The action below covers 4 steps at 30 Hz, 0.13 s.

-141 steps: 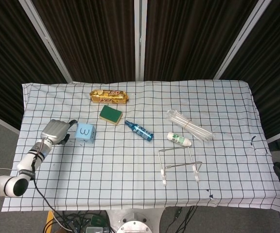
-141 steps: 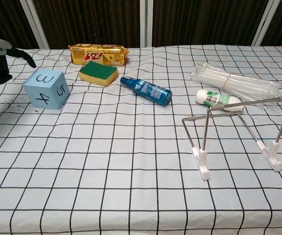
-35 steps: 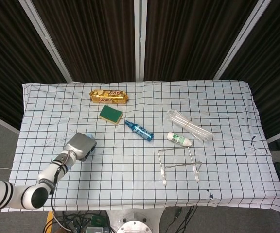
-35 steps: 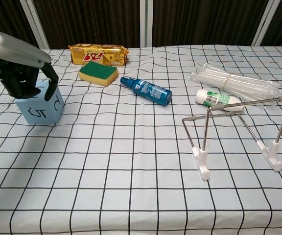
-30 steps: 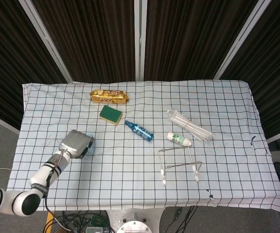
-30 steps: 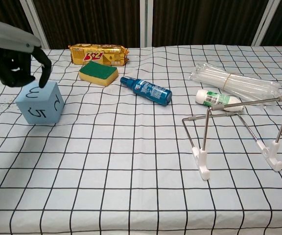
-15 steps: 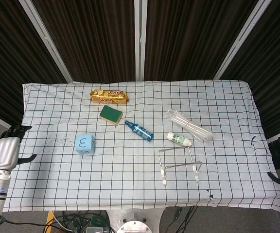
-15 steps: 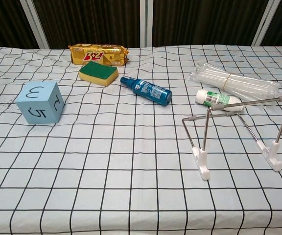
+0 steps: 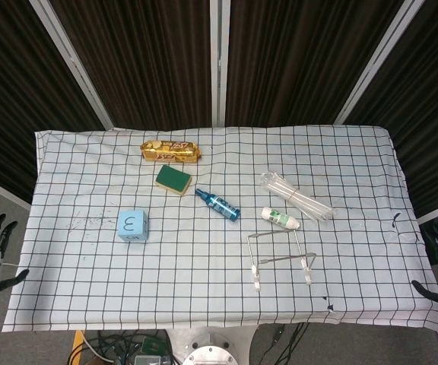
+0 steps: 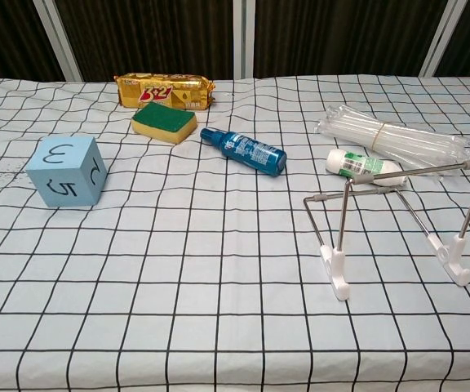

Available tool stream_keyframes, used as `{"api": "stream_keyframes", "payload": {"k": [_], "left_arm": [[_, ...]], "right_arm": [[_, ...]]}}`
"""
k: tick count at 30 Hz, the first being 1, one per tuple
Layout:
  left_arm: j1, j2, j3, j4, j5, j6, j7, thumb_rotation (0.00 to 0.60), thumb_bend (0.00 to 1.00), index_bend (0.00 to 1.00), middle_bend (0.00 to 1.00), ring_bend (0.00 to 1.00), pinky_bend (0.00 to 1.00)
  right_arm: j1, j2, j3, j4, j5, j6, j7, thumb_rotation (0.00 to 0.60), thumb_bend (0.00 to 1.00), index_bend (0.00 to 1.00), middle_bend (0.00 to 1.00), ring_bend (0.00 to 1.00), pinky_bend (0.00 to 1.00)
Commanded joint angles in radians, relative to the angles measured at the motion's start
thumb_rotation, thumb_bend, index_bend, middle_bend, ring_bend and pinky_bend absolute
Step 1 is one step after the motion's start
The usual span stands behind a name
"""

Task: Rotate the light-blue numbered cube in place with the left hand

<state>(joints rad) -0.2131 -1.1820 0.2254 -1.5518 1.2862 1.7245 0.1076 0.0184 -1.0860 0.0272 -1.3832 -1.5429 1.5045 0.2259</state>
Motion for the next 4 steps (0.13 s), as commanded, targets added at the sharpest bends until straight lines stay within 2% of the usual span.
{"api": "stream_keyframes", "payload": {"k": [1,4], "left_arm": [[0.031,-0.014,0.001,0.032,0.030,-0.014,-0.025,0.596,0.00,0.11,0.01,0.00,0.02],[0.057,-0.020,-0.005,0.053,0.051,-0.026,-0.055,0.597,0.00,0.11,0.01,0.00,0.02]], "right_arm": [[-0.001,-0.008,-0.001,0.001,0.004,-0.002,-0.013,0.600,0.08,0.00,0.00,0.00,0.00],[-0.004,-0.010,0.003,-0.004,0.013,0.000,-0.031,0.600,0.08,0.00,0.00,0.00,0.00]]}}
